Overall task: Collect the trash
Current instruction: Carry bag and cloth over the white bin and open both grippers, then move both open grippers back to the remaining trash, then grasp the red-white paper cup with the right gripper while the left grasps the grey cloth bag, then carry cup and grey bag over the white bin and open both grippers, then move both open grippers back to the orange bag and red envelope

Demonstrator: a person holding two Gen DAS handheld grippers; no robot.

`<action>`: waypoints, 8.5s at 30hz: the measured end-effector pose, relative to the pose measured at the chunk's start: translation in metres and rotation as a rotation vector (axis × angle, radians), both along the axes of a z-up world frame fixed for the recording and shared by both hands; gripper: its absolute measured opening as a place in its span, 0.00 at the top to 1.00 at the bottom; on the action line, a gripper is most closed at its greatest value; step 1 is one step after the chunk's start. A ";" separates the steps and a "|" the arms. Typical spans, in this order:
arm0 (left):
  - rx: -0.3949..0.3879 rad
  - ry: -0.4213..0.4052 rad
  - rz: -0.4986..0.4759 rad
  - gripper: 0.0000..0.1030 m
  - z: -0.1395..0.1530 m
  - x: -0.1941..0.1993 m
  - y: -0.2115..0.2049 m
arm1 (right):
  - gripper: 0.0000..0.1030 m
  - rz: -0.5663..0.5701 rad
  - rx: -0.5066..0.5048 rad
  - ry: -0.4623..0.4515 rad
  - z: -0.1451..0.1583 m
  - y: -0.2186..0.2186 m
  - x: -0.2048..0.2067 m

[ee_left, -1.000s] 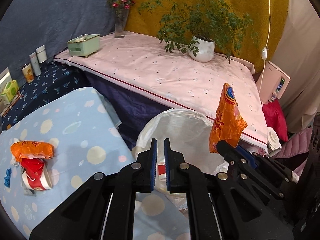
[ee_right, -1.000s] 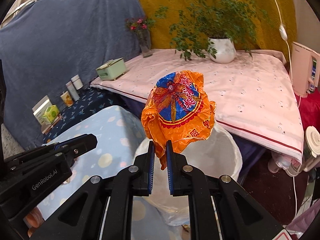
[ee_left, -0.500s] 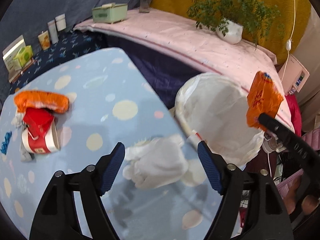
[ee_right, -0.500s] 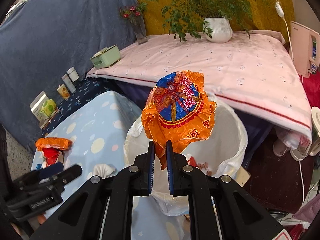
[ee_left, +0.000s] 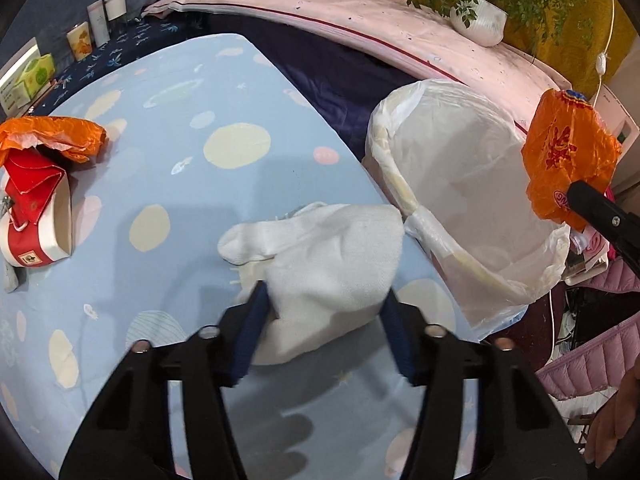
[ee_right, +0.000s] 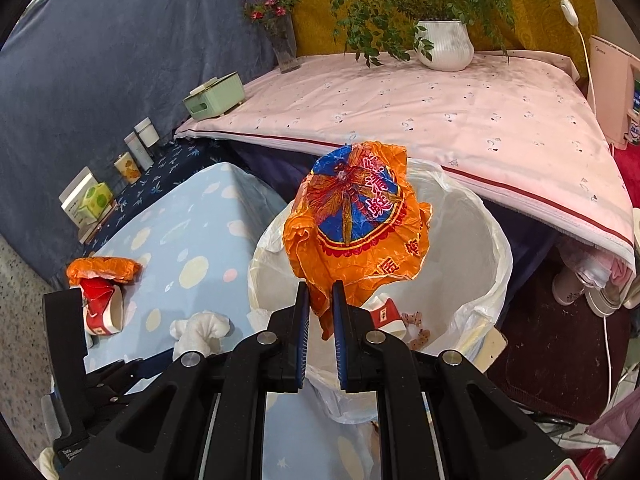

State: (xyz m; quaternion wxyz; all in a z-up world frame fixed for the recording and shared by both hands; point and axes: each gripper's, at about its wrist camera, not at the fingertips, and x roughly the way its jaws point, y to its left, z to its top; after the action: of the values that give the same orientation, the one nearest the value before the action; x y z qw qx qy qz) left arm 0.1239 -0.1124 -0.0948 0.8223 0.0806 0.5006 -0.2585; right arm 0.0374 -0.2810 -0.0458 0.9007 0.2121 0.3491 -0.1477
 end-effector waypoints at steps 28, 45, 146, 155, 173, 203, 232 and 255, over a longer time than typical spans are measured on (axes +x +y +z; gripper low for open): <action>-0.147 -0.084 -0.142 0.74 0.083 0.013 -0.096 | 0.79 -0.051 -0.050 -0.040 0.025 -0.033 0.003; -0.170 -0.140 -0.023 0.39 0.103 0.014 -0.049 | 0.46 -0.075 -0.060 -0.076 0.047 -0.015 -0.002; -0.049 -0.023 0.428 0.88 -0.009 0.101 0.263 | 0.95 0.497 0.074 0.096 -0.006 0.236 0.117; -0.104 -0.069 0.431 0.90 0.031 0.070 0.253 | 0.95 0.477 0.073 0.032 0.020 0.227 0.100; -0.199 -0.197 0.309 0.90 0.124 0.023 0.177 | 0.95 0.400 0.078 -0.134 0.081 0.171 0.052; -0.180 -0.133 -0.100 0.90 0.124 -0.014 -0.051 | 0.95 0.062 0.114 -0.154 0.059 0.000 -0.016; -0.146 -0.140 -0.070 0.35 0.103 -0.001 -0.069 | 0.78 -0.013 0.105 -0.108 0.038 -0.024 -0.012; -0.180 -0.155 0.107 0.35 0.112 0.014 0.024 | 0.60 0.065 -0.040 -0.084 0.067 0.044 0.011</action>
State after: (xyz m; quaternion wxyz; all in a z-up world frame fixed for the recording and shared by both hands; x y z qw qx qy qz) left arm 0.1377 -0.0885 0.0177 0.8749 -0.0008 0.4139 -0.2514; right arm 0.0481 -0.2372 0.0212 0.9231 0.1885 0.3145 -0.1162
